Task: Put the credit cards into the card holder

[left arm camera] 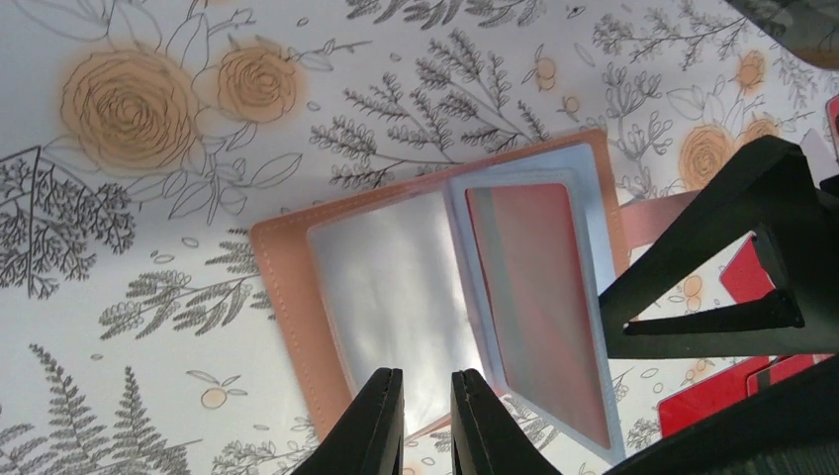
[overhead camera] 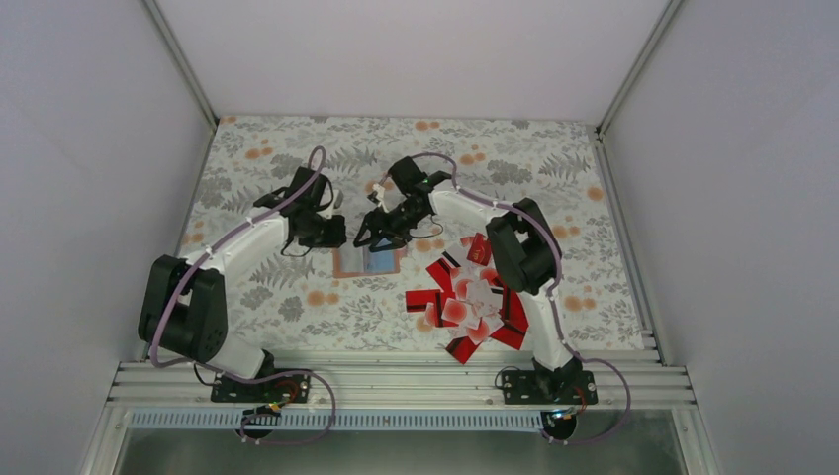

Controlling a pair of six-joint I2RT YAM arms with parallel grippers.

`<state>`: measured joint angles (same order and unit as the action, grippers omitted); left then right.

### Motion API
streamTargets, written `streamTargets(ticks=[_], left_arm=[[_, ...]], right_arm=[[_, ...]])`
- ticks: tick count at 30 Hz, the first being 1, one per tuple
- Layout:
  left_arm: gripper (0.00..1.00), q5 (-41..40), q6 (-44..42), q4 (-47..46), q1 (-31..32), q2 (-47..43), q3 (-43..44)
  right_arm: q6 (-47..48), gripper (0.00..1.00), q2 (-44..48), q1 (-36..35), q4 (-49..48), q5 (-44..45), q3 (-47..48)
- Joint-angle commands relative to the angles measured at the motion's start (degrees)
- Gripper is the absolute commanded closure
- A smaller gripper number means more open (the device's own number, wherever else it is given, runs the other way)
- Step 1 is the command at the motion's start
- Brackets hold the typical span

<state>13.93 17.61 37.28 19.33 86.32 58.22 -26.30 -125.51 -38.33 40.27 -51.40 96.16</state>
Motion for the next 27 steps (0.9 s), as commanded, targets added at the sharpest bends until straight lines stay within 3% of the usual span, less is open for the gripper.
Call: streamTargets(ticks=[1,13,27], left_arm=[[0.86,-0.4,0.9,1.5,-0.7,-2.5,-2.1],[0.86,-1.6,1.2,3.6,-1.9,-7.1,-4.8],[0.85,0.8,1.0,1.3,-1.9,-6.6,-5.3]], right_arm=[[-0.3,0.39,-3.2,-1.5,-1.3,-4.3,2.9],[-0.9,0.39,-6.6,-3.1,-2.2,-4.9,6.2],[5.1,0.37,4.5,-1.0,5.3,9.1,1.1]])
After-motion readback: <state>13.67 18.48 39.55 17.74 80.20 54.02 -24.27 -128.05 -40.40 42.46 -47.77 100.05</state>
